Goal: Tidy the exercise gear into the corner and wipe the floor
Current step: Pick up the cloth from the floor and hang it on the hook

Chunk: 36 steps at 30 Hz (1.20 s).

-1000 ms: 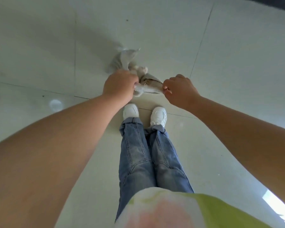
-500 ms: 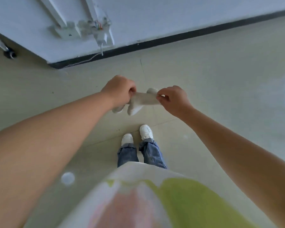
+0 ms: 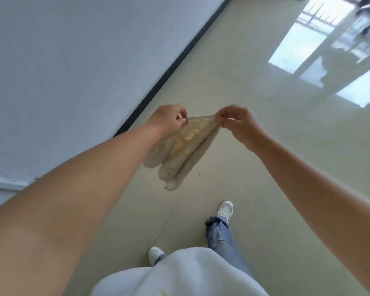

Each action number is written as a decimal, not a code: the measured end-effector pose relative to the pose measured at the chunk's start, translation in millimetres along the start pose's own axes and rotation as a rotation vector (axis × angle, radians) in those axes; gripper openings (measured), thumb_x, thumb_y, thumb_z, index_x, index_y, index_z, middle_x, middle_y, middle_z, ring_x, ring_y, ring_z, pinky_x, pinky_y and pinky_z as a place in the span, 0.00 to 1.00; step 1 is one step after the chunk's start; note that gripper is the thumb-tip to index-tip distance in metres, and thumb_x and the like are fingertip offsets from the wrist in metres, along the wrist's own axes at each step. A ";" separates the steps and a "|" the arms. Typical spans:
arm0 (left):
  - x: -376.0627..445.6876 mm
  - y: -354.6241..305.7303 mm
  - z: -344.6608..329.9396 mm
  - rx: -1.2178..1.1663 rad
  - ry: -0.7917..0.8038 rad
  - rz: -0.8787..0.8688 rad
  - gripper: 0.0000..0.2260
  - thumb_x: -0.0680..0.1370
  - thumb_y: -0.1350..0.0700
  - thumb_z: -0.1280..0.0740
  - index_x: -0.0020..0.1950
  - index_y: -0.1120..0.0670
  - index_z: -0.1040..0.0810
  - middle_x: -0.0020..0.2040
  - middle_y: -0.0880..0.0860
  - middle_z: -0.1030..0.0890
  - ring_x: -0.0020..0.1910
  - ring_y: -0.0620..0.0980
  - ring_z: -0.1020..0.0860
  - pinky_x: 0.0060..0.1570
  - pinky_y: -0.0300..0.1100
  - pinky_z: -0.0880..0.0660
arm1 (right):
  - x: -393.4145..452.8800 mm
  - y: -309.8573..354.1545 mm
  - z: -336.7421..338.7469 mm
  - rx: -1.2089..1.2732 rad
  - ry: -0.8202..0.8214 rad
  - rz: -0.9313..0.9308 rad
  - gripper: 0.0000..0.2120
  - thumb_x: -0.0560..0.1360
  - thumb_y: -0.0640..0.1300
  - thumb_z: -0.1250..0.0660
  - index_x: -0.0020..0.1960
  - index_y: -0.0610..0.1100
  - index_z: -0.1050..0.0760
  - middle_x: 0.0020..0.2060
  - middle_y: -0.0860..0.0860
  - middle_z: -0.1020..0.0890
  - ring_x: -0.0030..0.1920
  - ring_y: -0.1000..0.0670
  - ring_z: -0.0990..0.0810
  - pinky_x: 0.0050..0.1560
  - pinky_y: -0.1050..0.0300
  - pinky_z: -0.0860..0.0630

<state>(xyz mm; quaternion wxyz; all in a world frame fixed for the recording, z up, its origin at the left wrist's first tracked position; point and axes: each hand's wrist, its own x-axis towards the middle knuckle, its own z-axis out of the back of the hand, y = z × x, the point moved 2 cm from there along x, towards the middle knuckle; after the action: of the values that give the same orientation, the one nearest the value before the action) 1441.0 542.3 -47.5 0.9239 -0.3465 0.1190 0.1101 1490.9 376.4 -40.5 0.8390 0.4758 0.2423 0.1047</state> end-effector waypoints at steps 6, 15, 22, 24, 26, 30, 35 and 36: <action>106.0 -167.1 -12.0 0.018 -0.017 -0.129 0.10 0.79 0.59 0.37 0.56 0.62 0.21 0.54 0.60 0.20 0.45 0.48 0.29 0.42 0.34 0.34 | 38.3 -15.3 174.5 0.033 -0.094 -0.034 0.18 0.75 0.31 0.40 0.30 0.47 0.31 0.27 0.52 0.30 0.29 0.57 0.32 0.30 0.66 0.38; 237.9 -402.9 -14.9 0.045 -0.042 -0.386 0.10 0.78 0.60 0.35 0.56 0.63 0.19 0.54 0.60 0.18 0.46 0.47 0.27 0.48 0.36 0.30 | 94.1 0.1 423.9 -0.354 -0.143 0.113 0.09 0.76 0.40 0.34 0.53 0.37 0.20 0.30 0.56 0.29 0.32 0.56 0.31 0.27 0.73 0.34; 361.4 -535.3 -5.9 -0.049 -0.084 -0.518 0.10 0.79 0.61 0.37 0.54 0.66 0.20 0.45 0.57 0.22 0.44 0.48 0.27 0.39 0.31 0.30 | 184.1 14.9 587.5 -0.242 -0.424 0.170 0.09 0.75 0.37 0.35 0.52 0.36 0.19 0.39 0.47 0.22 0.42 0.51 0.27 0.36 0.67 0.33; 406.7 -569.8 -0.7 -0.133 -0.109 -0.527 0.09 0.80 0.62 0.38 0.51 0.66 0.21 0.40 0.52 0.26 0.41 0.47 0.28 0.33 0.27 0.34 | 221.1 21.6 632.3 -0.133 -0.435 0.175 0.07 0.74 0.36 0.34 0.50 0.35 0.19 0.33 0.49 0.25 0.39 0.52 0.29 0.35 0.65 0.34; 456.3 -603.5 8.9 -0.214 -0.105 -0.511 0.07 0.80 0.63 0.40 0.45 0.62 0.25 0.35 0.49 0.29 0.34 0.43 0.31 0.29 0.27 0.34 | 262.4 33.5 678.4 -0.091 -0.393 0.169 0.05 0.74 0.37 0.33 0.46 0.36 0.20 0.32 0.49 0.28 0.35 0.52 0.31 0.34 0.63 0.37; 559.7 -663.2 40.0 -0.267 -0.062 -0.459 0.13 0.80 0.61 0.39 0.35 0.53 0.28 0.32 0.50 0.31 0.31 0.45 0.34 0.32 0.35 0.35 | 340.7 65.3 763.8 -0.086 -0.318 0.173 0.07 0.74 0.38 0.33 0.37 0.44 0.23 0.35 0.50 0.25 0.37 0.53 0.27 0.41 0.62 0.29; 664.7 -735.7 72.0 -0.200 -0.060 -0.486 0.10 0.80 0.62 0.38 0.39 0.56 0.25 0.33 0.50 0.28 0.32 0.43 0.31 0.32 0.31 0.32 | 427.5 86.2 860.7 -0.204 -0.296 0.236 0.03 0.74 0.39 0.33 0.43 0.45 0.22 0.41 0.49 0.23 0.47 0.50 0.26 0.51 0.56 0.28; 685.1 -748.6 73.6 -0.186 -0.064 -0.489 0.08 0.80 0.62 0.38 0.41 0.57 0.24 0.34 0.49 0.27 0.33 0.43 0.30 0.32 0.30 0.31 | 445.3 85.8 878.7 -0.242 -0.304 0.248 0.04 0.74 0.39 0.33 0.46 0.44 0.21 0.41 0.50 0.23 0.48 0.51 0.26 0.51 0.57 0.28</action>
<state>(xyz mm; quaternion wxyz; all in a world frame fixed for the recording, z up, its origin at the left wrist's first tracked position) 2314.6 123.5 263.2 0.8904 -0.4449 -0.0083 -0.0954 2323.6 -54.6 273.3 0.8975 0.4082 0.0382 0.1624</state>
